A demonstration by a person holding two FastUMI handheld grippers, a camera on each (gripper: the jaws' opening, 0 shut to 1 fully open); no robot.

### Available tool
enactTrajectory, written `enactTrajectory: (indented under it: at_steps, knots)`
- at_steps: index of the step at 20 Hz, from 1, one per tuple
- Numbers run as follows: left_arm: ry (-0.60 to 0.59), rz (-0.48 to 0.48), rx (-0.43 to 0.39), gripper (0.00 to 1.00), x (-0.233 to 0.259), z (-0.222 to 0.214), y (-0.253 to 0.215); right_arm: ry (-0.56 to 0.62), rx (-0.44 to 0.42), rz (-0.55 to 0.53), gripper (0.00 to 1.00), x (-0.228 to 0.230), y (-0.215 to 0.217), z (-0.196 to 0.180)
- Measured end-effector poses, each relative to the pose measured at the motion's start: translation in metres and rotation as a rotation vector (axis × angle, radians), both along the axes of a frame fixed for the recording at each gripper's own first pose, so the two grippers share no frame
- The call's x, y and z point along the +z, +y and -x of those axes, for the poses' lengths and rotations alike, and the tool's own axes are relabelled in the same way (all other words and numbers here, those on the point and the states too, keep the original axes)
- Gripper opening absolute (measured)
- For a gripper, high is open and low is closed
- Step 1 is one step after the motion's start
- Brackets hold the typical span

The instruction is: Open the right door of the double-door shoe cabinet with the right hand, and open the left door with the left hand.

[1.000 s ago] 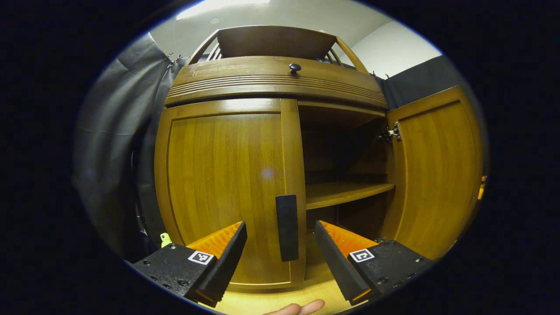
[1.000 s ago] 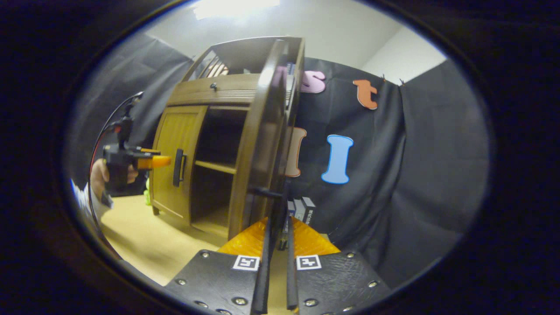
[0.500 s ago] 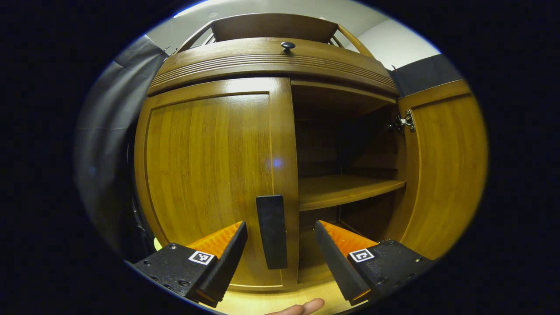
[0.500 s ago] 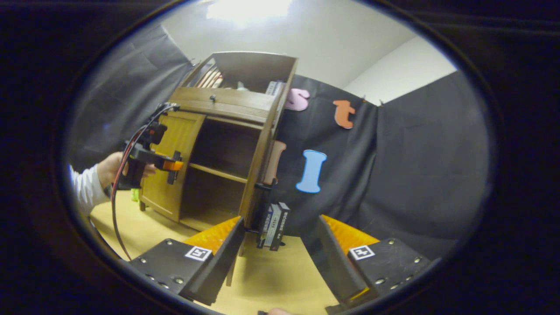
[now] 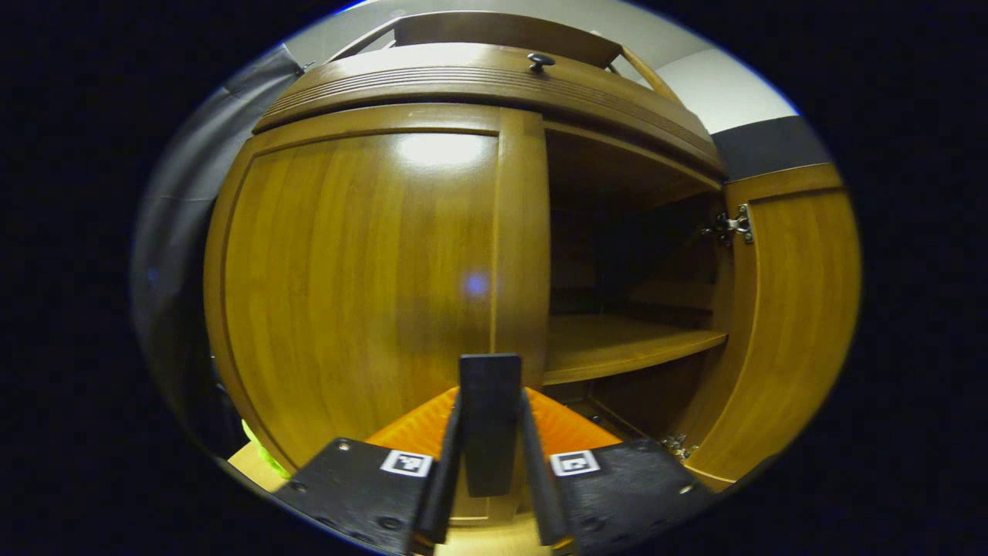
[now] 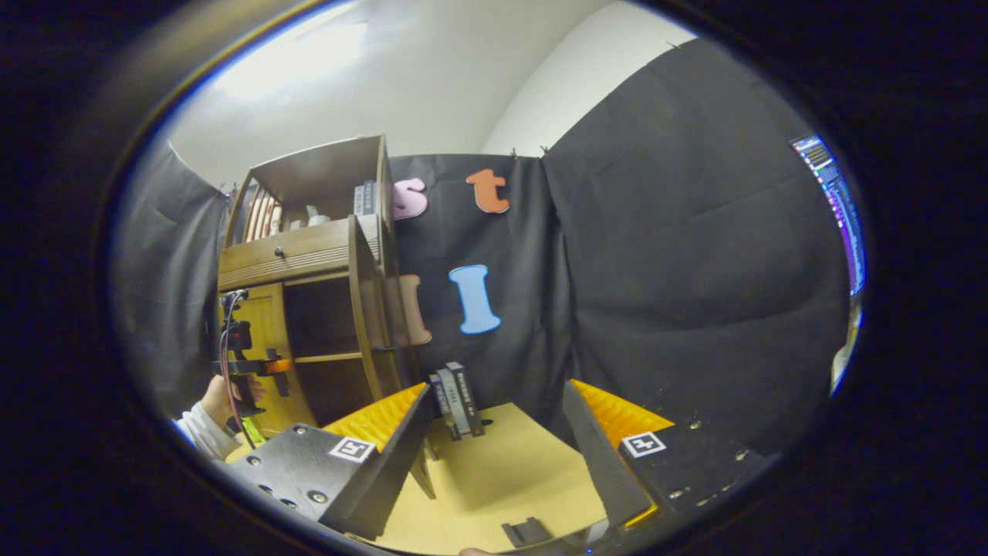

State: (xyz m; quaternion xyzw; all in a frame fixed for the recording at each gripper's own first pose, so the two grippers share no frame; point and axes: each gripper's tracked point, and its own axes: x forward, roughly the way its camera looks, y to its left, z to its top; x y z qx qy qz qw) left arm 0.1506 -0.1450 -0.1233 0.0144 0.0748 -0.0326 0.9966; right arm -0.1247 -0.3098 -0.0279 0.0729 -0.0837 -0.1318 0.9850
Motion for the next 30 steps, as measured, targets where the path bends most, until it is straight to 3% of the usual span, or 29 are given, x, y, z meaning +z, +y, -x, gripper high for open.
enactTrajectory:
  at_steps: [1,6,20,30]
  knots:
    - [0.011,-0.005,-0.007,0.34,-0.001,-0.003,0.0,-0.005,-0.008,-0.002,1.0,0.001,0.0,0.005]
    - [0.073,-0.068,-0.024,0.34,-0.01,0.008,0.001,0.016,-0.075,0.002,1.0,-0.001,-0.014,0.006]
    - [0.108,-0.009,-0.174,0.3,-0.003,0.083,0.005,0.064,-0.009,0.038,1.0,-0.014,0.037,-0.027]
    - [0.11,-0.025,-0.224,0.29,0.012,0.141,0.029,0.074,0.053,0.056,1.0,-0.009,0.082,-0.04]
